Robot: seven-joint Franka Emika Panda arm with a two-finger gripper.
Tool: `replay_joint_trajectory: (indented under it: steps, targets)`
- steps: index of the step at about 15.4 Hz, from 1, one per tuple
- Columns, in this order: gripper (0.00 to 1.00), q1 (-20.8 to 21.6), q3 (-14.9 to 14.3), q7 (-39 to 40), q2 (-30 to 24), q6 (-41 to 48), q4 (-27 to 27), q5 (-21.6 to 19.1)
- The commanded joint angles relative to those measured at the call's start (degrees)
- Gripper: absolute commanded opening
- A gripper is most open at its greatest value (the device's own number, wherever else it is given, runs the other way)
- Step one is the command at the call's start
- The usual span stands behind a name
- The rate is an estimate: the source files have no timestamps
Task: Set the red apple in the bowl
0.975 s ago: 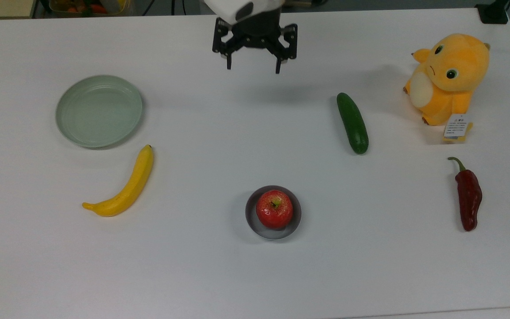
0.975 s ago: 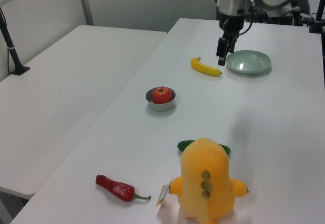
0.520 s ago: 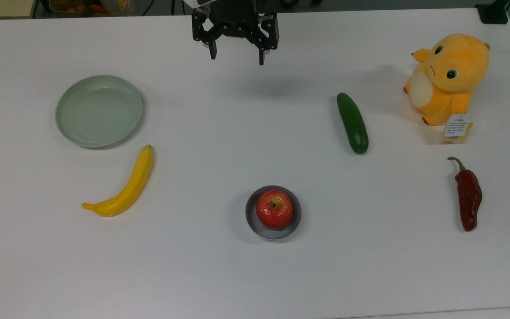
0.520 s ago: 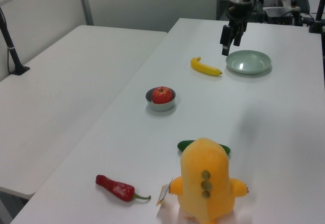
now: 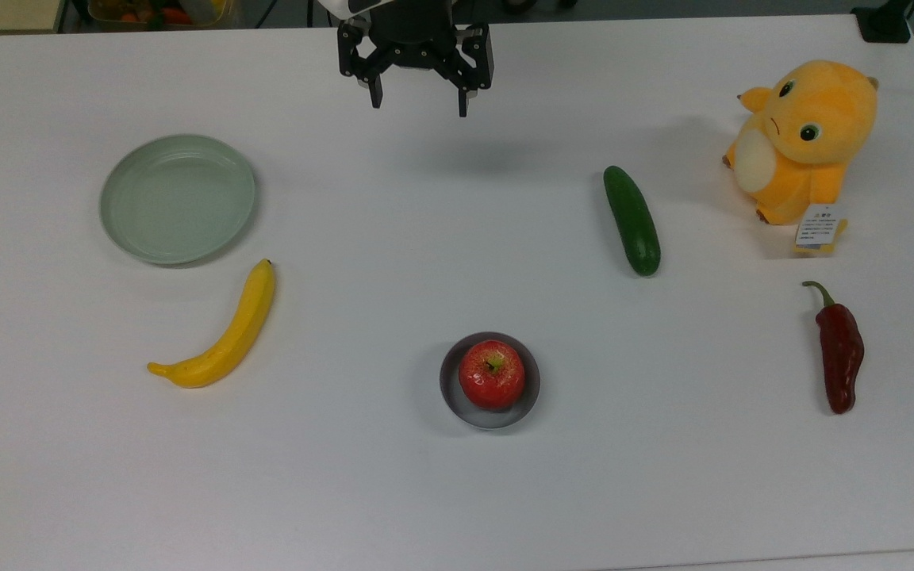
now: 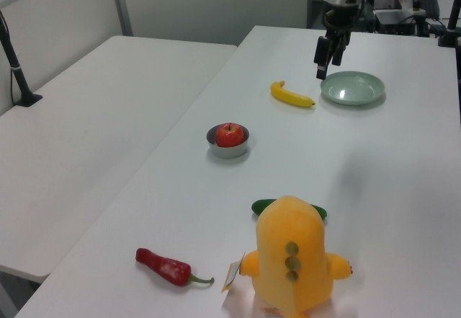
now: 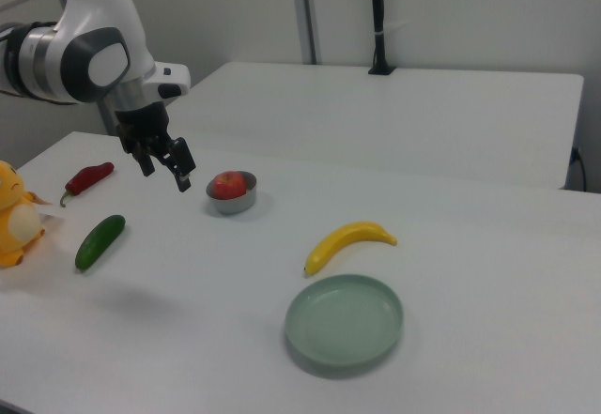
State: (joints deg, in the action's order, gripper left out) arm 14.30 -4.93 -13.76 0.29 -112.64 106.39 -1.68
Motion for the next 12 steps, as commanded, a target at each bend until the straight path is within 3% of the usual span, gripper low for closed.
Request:
replay_joint_trajectory:
  steps: [1,3,5,12]
  targets:
    - [1.0,-0.3,0.4,1.5,-1.3,-0.2,1.5,0.2]
    - [1.0,-1.6,2.0,2.5,-1.2,-0.2,1.5,0.9]
    - [1.0,-5.3,5.7,2.9,-1.3,0.2,1.4,1.1]
    - [1.0,-5.2,5.8,2.9,-1.1,0.5,1.4,1.2]
